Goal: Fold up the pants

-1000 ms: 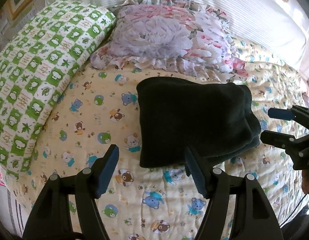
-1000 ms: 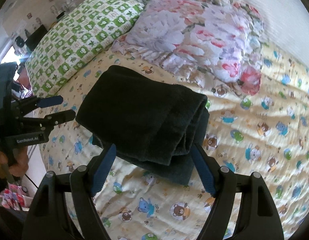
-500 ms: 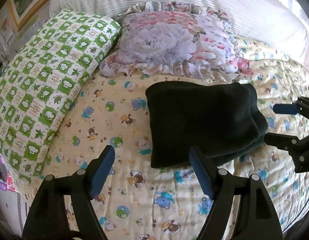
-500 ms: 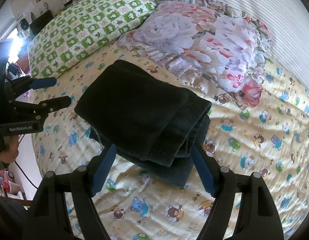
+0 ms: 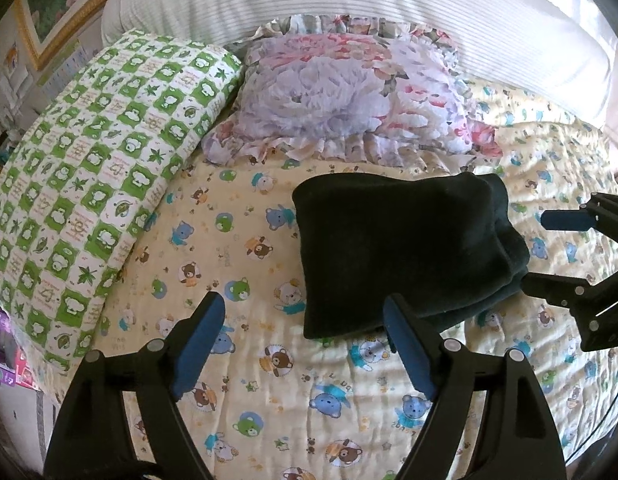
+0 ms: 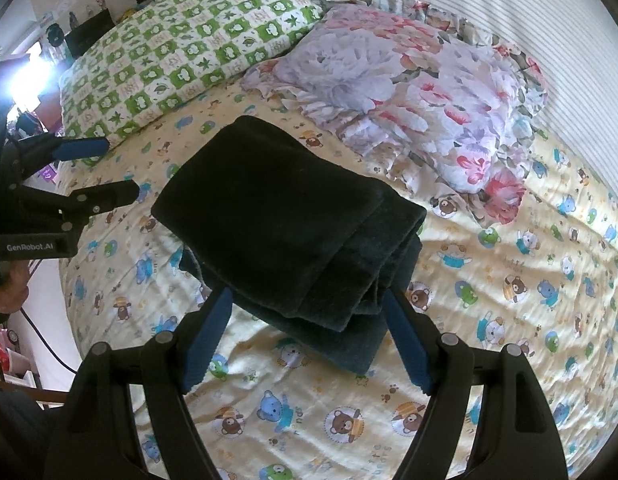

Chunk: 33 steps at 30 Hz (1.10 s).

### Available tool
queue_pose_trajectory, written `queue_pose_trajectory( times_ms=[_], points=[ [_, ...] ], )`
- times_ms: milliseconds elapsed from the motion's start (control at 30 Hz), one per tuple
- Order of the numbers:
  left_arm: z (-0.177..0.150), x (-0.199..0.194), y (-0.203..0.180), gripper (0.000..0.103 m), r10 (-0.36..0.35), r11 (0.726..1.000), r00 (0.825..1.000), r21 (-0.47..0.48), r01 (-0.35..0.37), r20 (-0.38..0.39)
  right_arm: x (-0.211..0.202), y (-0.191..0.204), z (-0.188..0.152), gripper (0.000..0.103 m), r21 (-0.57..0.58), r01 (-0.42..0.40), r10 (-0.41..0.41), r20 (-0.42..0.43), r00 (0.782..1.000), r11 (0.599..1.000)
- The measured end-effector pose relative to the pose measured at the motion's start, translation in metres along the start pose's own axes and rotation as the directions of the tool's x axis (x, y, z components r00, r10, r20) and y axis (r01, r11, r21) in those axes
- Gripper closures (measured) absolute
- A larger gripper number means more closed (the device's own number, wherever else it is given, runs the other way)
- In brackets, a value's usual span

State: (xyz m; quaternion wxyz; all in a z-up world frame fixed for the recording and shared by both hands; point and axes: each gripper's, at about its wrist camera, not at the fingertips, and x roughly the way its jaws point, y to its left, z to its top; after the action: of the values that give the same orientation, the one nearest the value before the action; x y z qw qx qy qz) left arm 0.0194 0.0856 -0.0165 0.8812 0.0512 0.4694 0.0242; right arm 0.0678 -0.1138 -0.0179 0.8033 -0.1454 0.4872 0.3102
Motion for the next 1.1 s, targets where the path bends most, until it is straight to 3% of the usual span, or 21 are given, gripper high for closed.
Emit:
queue_pose_trajectory(
  times_ms=[1100],
  points=[
    [-0.008,0.008,0.005,0.02,0.014,1.0,1.0,0.006,-0.014,-0.024,0.002,0.002,0.001,0.025,0.0,-0.004,0.004,0.007,1.0,1.0]
  ],
)
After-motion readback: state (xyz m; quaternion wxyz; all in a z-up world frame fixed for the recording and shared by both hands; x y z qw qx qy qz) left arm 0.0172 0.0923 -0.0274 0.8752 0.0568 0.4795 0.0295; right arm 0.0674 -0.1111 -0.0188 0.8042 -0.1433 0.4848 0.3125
